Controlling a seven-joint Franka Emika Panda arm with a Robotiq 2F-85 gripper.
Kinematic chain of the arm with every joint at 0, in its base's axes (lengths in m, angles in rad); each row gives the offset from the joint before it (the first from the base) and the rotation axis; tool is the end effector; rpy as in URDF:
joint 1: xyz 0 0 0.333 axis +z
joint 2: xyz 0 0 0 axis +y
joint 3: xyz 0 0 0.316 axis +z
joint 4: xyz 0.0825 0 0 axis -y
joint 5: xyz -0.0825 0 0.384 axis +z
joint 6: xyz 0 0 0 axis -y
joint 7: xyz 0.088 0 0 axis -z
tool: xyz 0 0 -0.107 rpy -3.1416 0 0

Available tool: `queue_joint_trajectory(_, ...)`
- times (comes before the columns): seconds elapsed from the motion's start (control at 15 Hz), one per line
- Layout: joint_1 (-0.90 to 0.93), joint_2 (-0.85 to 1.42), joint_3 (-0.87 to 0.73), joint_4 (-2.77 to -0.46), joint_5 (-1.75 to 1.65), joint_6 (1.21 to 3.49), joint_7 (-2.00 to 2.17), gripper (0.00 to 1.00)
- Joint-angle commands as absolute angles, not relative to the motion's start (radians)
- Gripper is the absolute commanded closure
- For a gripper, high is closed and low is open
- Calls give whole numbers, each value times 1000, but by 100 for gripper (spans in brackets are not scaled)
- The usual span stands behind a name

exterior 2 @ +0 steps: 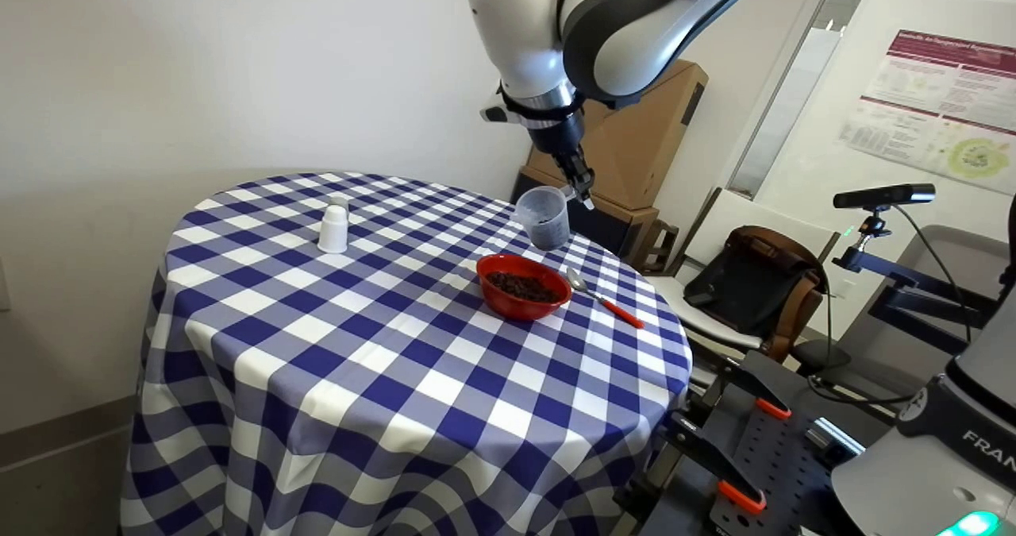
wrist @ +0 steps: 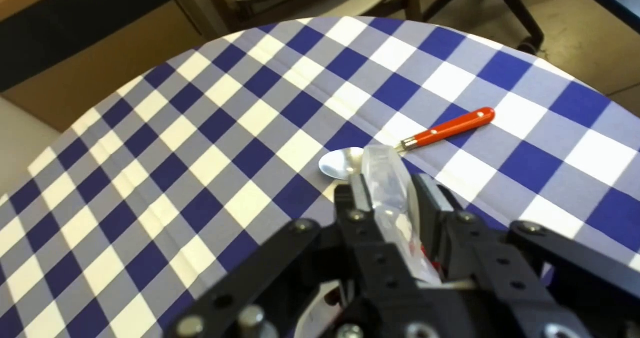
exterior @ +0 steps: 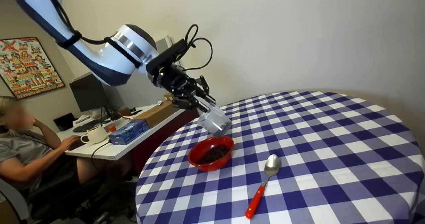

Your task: Pour the contents in the jug into the red bowl

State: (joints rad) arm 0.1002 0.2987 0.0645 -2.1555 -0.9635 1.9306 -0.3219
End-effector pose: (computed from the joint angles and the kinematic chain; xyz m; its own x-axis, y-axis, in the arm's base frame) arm 0.5270 0.0301 0.2477 0.4282 0.5447 -0.7211 0.9014 -0.3144 0.2977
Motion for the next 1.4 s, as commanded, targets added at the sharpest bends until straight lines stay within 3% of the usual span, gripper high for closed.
queue_joint_trajectory(0.0, 122, 328, 78, -2142, -1119, 1886, -350, 93)
queue_joint_trajectory(1.33, 146, 234, 125, -2470, -1954, 1853, -195, 93)
